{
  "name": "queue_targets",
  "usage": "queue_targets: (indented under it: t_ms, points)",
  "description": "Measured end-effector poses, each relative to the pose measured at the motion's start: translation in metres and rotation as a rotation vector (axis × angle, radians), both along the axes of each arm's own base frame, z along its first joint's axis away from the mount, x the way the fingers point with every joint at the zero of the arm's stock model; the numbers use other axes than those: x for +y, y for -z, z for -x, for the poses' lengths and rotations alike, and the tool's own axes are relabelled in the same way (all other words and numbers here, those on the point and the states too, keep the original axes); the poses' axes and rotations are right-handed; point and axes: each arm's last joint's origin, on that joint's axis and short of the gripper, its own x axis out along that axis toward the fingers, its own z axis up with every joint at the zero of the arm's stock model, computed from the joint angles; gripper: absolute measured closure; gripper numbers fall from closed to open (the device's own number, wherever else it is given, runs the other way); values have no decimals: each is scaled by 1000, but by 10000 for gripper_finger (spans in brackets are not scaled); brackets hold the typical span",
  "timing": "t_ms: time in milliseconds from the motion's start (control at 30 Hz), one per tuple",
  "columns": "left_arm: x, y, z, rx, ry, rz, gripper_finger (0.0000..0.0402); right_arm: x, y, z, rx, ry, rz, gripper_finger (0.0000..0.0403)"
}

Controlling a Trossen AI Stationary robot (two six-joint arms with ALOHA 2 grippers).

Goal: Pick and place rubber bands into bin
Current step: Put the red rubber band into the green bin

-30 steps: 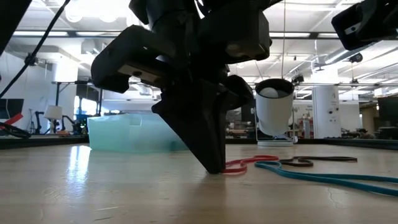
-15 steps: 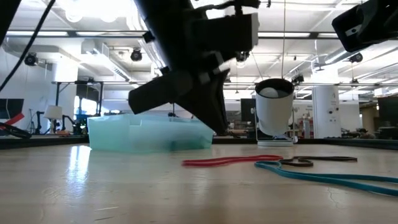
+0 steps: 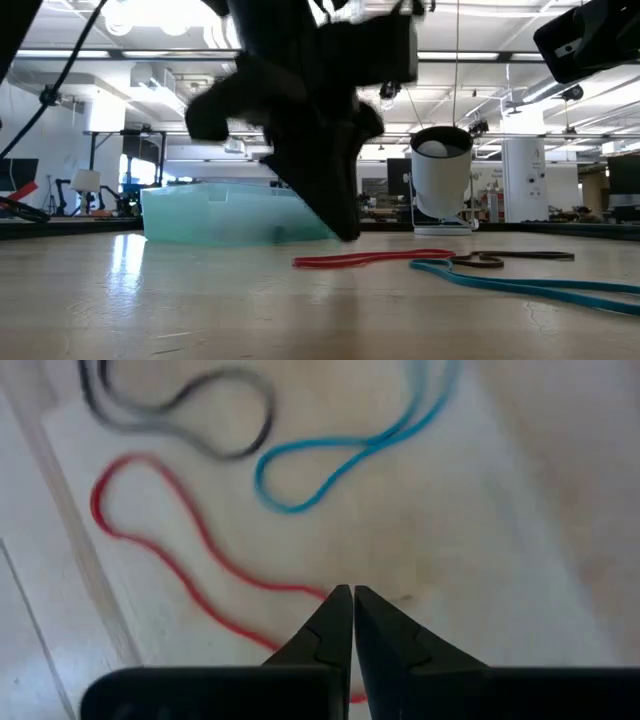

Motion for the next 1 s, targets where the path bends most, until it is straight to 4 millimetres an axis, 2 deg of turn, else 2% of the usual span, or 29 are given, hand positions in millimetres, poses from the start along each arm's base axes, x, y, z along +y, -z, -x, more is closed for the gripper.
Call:
queue_targets:
  t_ms: [133, 500, 700, 1000]
  points:
    - [9, 12, -4, 29, -20, 3, 384, 0, 0, 0, -4, 1, -3, 282]
    - [25, 15, -9, 64, -159, 125, 265, 0, 1, 0, -1, 1, 0, 284]
    - [26, 20, -6, 86, -193, 162, 254, 0, 1, 0, 0, 1, 1, 285]
    - [22, 27, -2, 137, -122, 305, 253, 0, 1, 0, 0, 1, 1, 292]
